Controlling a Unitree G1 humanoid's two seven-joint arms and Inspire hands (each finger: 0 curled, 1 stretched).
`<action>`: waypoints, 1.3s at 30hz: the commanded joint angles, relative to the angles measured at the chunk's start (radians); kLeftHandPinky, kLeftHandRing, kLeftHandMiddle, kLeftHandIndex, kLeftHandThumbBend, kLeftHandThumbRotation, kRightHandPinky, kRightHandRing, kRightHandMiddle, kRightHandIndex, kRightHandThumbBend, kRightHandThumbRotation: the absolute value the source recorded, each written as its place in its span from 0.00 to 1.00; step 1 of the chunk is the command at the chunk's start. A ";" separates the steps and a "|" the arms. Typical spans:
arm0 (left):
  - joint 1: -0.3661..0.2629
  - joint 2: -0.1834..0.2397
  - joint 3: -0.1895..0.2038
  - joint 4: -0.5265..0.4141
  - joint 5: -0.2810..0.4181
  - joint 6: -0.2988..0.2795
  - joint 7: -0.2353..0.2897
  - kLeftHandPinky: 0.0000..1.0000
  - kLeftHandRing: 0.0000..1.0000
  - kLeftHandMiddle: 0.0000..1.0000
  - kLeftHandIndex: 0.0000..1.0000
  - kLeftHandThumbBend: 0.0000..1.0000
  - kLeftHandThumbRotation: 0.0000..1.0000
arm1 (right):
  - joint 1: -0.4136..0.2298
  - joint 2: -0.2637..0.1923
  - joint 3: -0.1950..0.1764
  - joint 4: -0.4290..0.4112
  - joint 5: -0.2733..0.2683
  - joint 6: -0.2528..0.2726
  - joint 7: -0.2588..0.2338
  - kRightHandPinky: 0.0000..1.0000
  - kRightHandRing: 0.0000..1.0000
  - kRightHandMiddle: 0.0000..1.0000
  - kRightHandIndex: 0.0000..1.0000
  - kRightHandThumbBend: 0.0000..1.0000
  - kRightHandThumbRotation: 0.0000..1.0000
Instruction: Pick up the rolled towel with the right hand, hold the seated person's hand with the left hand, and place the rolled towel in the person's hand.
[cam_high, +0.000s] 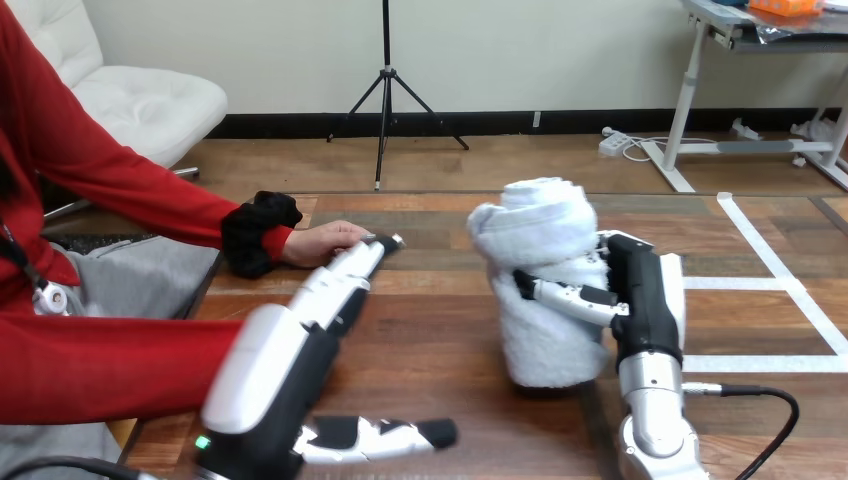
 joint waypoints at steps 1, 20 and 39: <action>-0.058 0.048 0.028 -0.063 0.031 0.030 0.067 0.93 0.94 0.96 0.93 1.00 0.40 | -0.063 0.015 -0.008 -0.066 0.007 -0.061 0.003 0.23 0.27 0.41 0.42 0.76 0.00; -0.127 0.174 0.028 -0.070 0.027 0.119 0.112 0.85 0.89 0.91 0.89 1.00 0.30 | -0.059 0.052 -0.019 -0.050 0.023 -0.078 0.032 0.26 0.30 0.44 0.45 0.73 0.00; -0.182 0.281 0.019 -0.037 -0.011 0.187 0.062 0.74 0.83 0.86 0.86 1.00 0.28 | -0.050 0.073 -0.025 -0.053 0.036 -0.100 0.048 0.26 0.29 0.44 0.46 0.72 0.00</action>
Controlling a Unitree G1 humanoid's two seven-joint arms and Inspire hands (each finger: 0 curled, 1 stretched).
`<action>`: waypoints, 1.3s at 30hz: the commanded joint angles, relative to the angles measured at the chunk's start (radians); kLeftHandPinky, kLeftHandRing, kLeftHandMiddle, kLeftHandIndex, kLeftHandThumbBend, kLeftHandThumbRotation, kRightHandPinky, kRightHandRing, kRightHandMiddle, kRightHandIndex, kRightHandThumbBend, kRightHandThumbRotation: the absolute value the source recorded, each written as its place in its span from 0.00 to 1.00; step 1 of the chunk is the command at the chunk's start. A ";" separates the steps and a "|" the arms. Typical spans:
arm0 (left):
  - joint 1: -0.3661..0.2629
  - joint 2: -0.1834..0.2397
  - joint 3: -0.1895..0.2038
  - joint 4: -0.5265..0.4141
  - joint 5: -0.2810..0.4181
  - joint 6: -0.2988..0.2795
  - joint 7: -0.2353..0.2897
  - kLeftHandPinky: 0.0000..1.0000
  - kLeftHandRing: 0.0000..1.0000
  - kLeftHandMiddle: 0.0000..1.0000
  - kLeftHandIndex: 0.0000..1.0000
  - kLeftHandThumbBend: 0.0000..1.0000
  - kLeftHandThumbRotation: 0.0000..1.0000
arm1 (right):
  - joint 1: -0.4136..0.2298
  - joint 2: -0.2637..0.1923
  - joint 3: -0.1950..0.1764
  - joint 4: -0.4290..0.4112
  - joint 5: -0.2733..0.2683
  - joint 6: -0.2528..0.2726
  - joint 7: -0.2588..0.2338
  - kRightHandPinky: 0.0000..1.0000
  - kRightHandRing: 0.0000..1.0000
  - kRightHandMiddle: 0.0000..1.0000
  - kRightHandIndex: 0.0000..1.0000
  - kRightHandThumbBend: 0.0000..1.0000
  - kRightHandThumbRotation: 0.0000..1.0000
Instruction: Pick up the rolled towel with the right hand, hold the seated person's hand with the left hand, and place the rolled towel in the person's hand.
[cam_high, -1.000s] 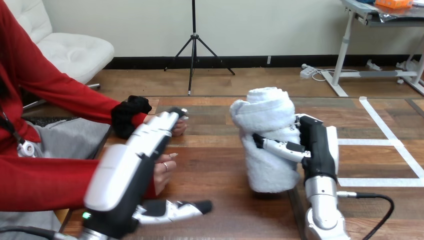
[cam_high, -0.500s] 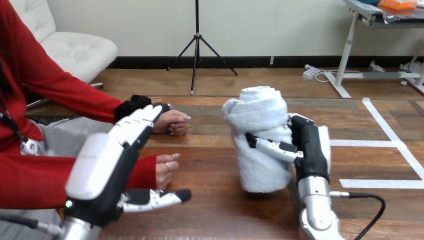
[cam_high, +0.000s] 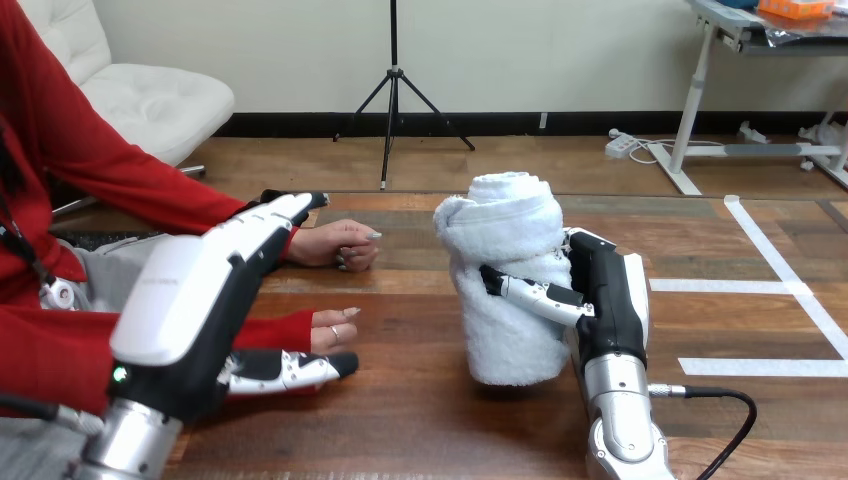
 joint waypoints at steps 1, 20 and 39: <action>-0.066 0.048 -0.007 -0.005 -0.038 0.003 -0.015 0.73 0.83 0.86 0.86 1.00 0.28 | -0.050 0.004 -0.018 -0.053 0.013 -0.054 0.002 0.26 0.29 0.44 0.46 0.72 0.00; -0.092 0.150 -0.015 0.050 -0.113 0.032 -0.141 0.68 0.81 0.85 0.87 1.00 0.27 | -0.038 0.008 -0.019 -0.064 0.024 -0.094 0.014 0.24 0.27 0.42 0.45 0.72 0.00; -0.136 0.252 -0.033 0.197 -0.141 0.025 -0.228 0.72 0.83 0.86 0.87 1.00 0.26 | -0.030 0.005 -0.041 -0.080 0.045 -0.123 0.042 0.23 0.26 0.40 0.44 0.74 0.00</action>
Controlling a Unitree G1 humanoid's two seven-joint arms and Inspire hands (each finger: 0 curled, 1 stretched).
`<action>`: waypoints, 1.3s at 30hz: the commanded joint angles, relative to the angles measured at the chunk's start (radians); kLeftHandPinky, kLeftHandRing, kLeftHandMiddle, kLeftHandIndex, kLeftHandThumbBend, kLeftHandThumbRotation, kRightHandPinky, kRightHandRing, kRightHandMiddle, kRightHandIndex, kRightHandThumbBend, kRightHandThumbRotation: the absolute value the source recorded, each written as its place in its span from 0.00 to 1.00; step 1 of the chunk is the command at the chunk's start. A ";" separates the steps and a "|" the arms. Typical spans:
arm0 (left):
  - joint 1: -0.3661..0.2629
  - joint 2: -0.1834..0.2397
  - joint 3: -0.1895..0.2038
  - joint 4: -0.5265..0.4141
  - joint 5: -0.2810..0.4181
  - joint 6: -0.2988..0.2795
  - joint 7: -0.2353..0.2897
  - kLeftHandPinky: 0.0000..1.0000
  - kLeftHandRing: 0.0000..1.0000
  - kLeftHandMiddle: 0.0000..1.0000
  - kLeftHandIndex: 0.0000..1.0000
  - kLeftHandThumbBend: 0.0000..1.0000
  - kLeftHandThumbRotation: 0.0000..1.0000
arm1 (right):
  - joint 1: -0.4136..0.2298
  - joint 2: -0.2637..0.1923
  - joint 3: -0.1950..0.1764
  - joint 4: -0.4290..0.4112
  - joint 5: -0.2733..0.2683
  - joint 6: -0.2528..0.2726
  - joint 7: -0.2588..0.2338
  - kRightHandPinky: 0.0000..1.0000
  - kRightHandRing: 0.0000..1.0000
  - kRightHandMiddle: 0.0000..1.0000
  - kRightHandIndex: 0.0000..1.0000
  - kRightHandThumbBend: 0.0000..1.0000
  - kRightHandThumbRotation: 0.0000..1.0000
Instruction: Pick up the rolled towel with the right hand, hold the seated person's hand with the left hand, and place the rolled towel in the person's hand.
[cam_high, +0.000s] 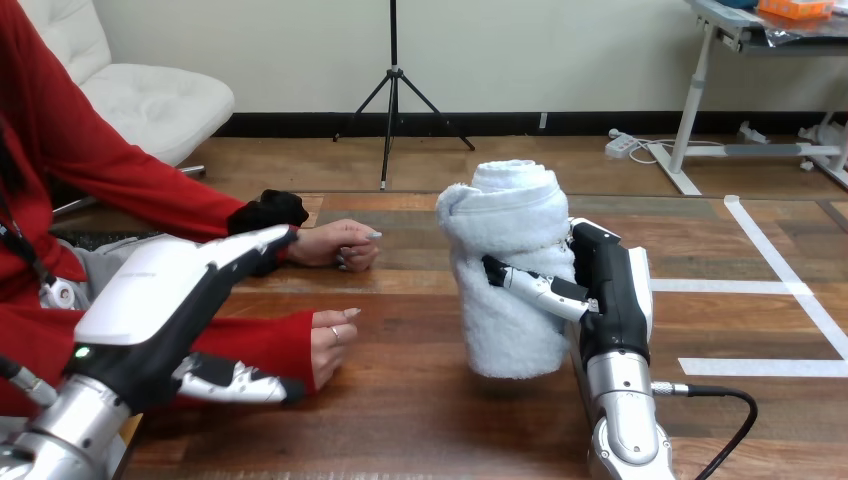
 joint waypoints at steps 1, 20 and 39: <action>-0.085 0.048 -0.016 0.059 -0.016 -0.012 -0.001 0.72 0.83 0.86 0.87 1.00 0.27 | -0.035 0.004 -0.021 -0.081 0.023 -0.058 0.007 0.23 0.26 0.40 0.44 0.74 0.00; -0.196 0.130 -0.111 0.356 0.071 -0.049 0.073 0.76 0.84 0.86 0.88 1.00 0.33 | -0.024 -0.003 -0.033 -0.130 0.038 -0.092 0.021 0.21 0.25 0.38 0.41 0.78 0.00; -0.375 0.119 -0.273 0.722 0.194 -0.052 0.272 0.75 0.82 0.86 0.89 1.00 0.47 | 0.010 0.014 -0.035 -0.230 0.056 -0.084 0.032 0.21 0.25 0.37 0.40 0.79 0.00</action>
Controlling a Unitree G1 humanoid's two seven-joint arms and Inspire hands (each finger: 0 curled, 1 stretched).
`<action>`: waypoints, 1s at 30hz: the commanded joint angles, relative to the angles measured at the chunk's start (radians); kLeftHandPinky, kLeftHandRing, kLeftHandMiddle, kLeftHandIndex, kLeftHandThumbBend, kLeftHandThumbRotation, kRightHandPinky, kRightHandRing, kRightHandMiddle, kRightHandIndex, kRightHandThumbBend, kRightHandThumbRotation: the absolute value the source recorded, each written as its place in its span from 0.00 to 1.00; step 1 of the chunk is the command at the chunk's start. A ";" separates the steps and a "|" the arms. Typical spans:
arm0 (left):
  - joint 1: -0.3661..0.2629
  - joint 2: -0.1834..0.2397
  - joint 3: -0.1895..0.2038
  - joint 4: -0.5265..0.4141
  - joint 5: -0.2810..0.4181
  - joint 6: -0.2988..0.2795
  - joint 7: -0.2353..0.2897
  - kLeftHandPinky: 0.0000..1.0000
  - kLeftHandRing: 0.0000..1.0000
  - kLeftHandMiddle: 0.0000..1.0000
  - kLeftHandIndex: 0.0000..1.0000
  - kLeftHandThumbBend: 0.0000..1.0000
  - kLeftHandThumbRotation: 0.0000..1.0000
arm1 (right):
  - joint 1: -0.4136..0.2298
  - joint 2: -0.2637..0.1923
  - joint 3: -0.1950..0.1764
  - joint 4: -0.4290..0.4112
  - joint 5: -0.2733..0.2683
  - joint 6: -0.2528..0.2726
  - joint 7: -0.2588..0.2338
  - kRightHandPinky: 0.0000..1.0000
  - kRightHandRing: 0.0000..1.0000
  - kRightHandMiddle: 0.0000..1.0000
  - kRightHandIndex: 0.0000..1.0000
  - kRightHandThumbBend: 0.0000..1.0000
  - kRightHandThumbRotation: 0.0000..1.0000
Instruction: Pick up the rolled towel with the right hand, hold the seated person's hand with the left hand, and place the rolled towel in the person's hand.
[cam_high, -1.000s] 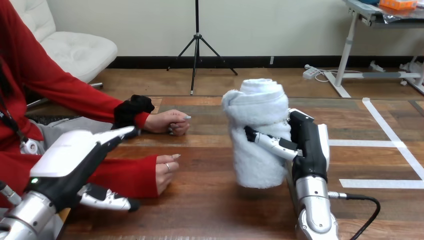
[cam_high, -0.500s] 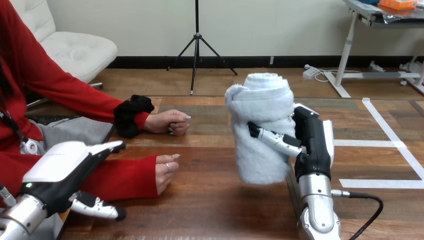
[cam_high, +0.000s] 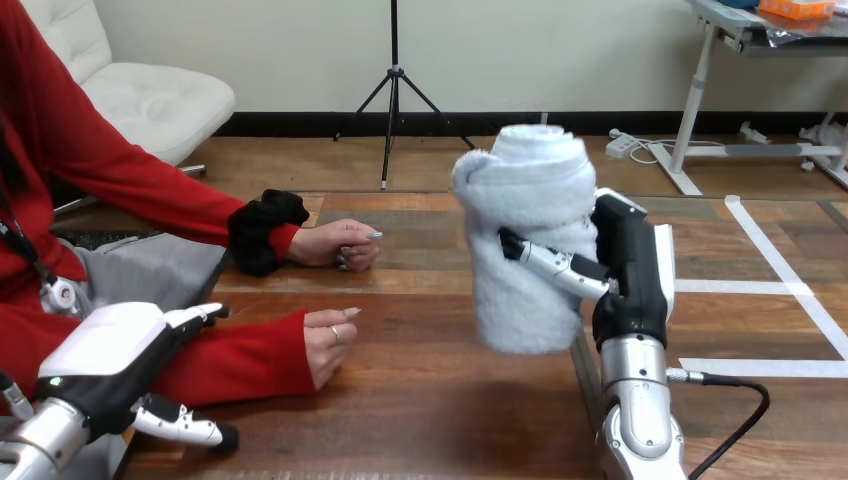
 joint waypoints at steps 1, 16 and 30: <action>-0.120 0.002 -0.052 0.101 0.026 -0.001 0.071 0.75 0.82 0.86 0.89 1.00 0.48 | -0.025 0.014 -0.013 -0.099 0.018 -0.035 0.005 0.21 0.24 0.37 0.40 0.78 0.00; -0.205 -0.043 -0.175 0.263 0.072 0.048 0.197 0.75 0.79 0.84 0.88 1.00 0.50 | 0.016 0.025 -0.007 -0.188 0.014 -0.028 0.010 0.20 0.24 0.38 0.40 0.78 0.00; -0.241 -0.085 -0.259 0.336 0.094 0.088 0.290 0.70 0.75 0.80 0.85 1.00 0.49 | 0.053 0.041 -0.005 -0.278 0.027 -0.002 0.020 0.20 0.24 0.38 0.39 0.78 0.00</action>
